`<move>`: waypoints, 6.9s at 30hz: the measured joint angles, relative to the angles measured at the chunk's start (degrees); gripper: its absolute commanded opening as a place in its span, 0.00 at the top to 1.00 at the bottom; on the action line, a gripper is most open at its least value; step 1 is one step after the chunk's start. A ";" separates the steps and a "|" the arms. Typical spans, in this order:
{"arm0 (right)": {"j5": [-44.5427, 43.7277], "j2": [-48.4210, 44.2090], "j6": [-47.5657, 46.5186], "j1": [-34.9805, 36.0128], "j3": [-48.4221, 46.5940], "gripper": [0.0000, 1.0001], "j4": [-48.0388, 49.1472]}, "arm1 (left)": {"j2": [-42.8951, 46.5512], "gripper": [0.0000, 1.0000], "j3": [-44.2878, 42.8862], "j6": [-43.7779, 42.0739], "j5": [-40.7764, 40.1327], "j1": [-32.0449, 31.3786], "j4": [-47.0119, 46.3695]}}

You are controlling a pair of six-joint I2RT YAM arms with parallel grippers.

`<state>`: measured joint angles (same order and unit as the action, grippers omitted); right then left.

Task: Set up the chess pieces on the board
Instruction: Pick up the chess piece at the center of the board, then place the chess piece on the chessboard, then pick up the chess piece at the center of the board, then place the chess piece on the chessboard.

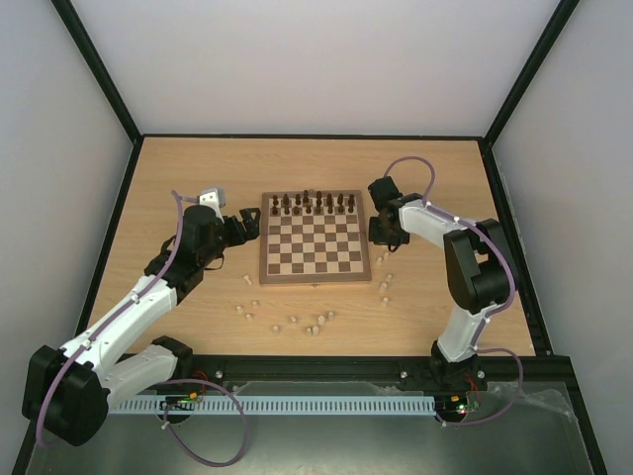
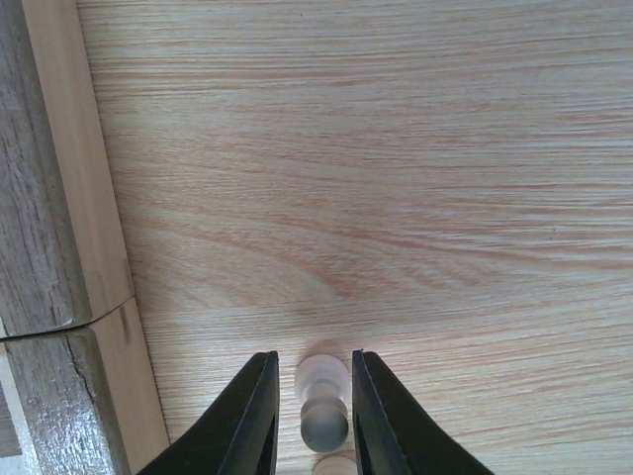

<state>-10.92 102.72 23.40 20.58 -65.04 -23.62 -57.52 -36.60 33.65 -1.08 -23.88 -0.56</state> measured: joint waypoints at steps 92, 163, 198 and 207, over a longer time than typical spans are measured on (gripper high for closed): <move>-2.69 -15.65 2.10 8.68 4.87 0.62 -7.41 | 0.17 0.00 0.00 0.00 -0.44 0.00 0.00; 1.62 -9.60 3.39 18.21 -4.02 0.87 -8.68 | 1.20 0.00 0.00 0.00 -0.42 0.00 0.04; 1.49 -0.22 4.02 19.67 -6.47 0.67 -8.39 | 1.92 0.00 0.00 0.00 -0.46 0.00 0.07; -2.51 -17.90 4.13 18.62 -4.26 0.62 -9.29 | 1.86 0.00 0.00 0.00 -0.44 0.00 0.07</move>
<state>-13.43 84.82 27.53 39.20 -69.30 -32.91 -55.66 -36.60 33.65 -1.52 -23.88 -0.49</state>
